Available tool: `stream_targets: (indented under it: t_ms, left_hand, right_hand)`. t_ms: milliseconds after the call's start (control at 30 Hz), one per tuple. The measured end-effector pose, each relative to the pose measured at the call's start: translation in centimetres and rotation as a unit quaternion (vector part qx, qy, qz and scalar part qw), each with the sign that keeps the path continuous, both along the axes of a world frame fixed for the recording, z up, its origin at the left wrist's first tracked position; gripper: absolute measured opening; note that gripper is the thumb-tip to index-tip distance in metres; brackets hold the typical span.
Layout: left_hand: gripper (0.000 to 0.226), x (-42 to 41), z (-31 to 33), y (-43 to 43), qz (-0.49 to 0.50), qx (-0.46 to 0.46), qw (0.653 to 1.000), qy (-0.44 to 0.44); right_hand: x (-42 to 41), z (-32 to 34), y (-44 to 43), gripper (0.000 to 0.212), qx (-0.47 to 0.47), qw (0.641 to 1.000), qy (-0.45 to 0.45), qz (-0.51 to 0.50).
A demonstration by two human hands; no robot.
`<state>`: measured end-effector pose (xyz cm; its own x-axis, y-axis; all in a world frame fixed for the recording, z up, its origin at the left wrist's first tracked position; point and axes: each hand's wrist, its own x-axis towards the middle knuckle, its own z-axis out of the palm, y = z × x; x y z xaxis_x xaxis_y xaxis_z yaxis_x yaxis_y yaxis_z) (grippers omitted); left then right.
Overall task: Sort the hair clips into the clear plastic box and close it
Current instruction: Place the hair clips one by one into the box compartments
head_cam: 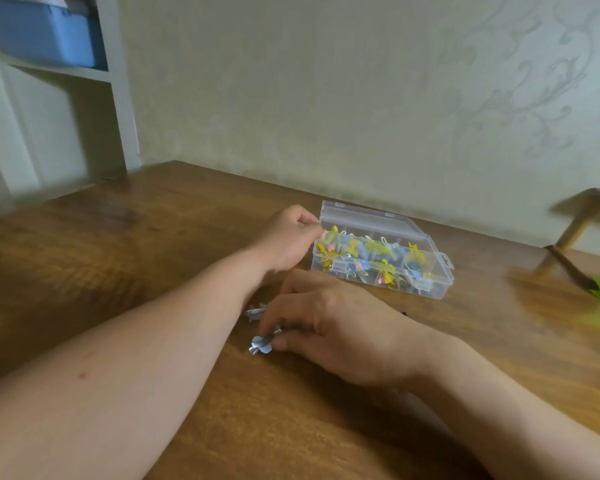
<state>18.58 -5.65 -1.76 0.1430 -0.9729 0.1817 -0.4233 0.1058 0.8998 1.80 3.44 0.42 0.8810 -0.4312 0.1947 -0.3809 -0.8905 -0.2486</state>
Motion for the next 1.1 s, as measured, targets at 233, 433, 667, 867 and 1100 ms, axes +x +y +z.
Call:
stream_targets:
  t_ms: [233,433,667,867,1100]
  left_hand:
    - [0.008,-0.2,-0.4,-0.6,0.007,-0.001,0.999,0.033]
    - [0.013,0.1,-0.7,-0.4,-0.019,-0.004,1.0,0.017]
    - [0.013,0.2,-0.6,-0.3,-0.025,-0.012,1.0,0.005]
    - [0.012,0.1,-0.6,-0.2,-0.018,-0.016,1.0,-0.005]
    - [0.015,0.2,-0.5,-0.1,-0.017,-0.012,1.0,-0.004]
  right_hand:
    - [-3.1,1.4,-1.9,0.009,0.049,0.986,-0.092,-0.13]
    - [-10.1,3.0,-7.1,0.015,0.006,0.893,-0.196,-0.405]
    - [-12.0,2.2,-8.5,0.016,0.006,0.878,-0.096,-0.469]
    - [-11.5,2.1,-8.7,0.019,0.016,0.877,-0.066,-0.476]
    - [-10.0,1.7,-7.4,0.009,-0.065,0.886,-0.097,-0.448]
